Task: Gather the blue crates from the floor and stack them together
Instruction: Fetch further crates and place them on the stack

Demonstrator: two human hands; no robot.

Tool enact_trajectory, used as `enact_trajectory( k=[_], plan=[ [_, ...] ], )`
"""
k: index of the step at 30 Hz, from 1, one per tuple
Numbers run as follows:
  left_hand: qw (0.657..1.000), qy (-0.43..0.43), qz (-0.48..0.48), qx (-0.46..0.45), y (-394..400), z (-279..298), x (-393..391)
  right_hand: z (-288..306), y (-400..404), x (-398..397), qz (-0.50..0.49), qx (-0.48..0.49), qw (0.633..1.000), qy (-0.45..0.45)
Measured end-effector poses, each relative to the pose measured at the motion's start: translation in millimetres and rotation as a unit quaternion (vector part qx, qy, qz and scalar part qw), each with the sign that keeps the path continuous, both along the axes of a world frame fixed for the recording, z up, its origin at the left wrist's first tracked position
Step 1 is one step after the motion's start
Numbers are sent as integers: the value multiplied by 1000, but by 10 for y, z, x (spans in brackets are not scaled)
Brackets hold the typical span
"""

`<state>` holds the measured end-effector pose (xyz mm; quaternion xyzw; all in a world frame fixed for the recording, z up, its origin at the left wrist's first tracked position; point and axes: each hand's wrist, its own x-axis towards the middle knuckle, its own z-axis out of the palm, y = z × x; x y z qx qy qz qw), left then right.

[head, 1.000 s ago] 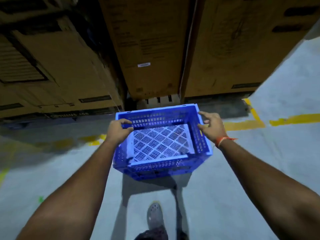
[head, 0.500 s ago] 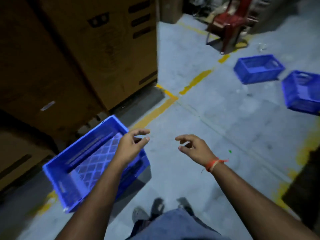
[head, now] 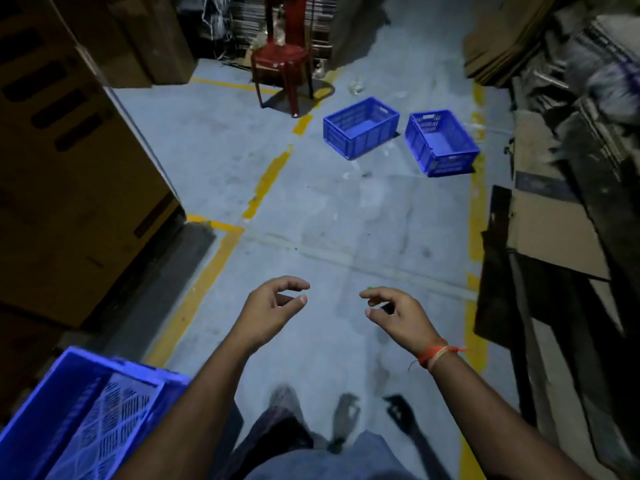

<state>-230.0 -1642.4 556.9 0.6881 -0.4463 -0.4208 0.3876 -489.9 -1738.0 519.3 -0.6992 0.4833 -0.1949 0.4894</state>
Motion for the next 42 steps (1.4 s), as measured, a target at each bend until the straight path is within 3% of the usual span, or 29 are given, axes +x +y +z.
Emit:
enact_trajectory(
  k=[8, 20, 29, 42],
  plan=[
    [999, 7, -29, 28, -1208, -230, 539, -163, -1045, 433, -12, 35, 999, 18],
    [992, 3, -123, 20, -3618, -55, 1193, 169, -3139, 935, -133, 20, 991, -21],
    [980, -12, -195, 22, -6050, -227, 1043, -168, -5145, 818, -207, 17, 977, -35],
    [974, -19, -224, 27, -9419, -166, 876, -58, -8205, 551, -295, 29, 955, -28]
  ],
)
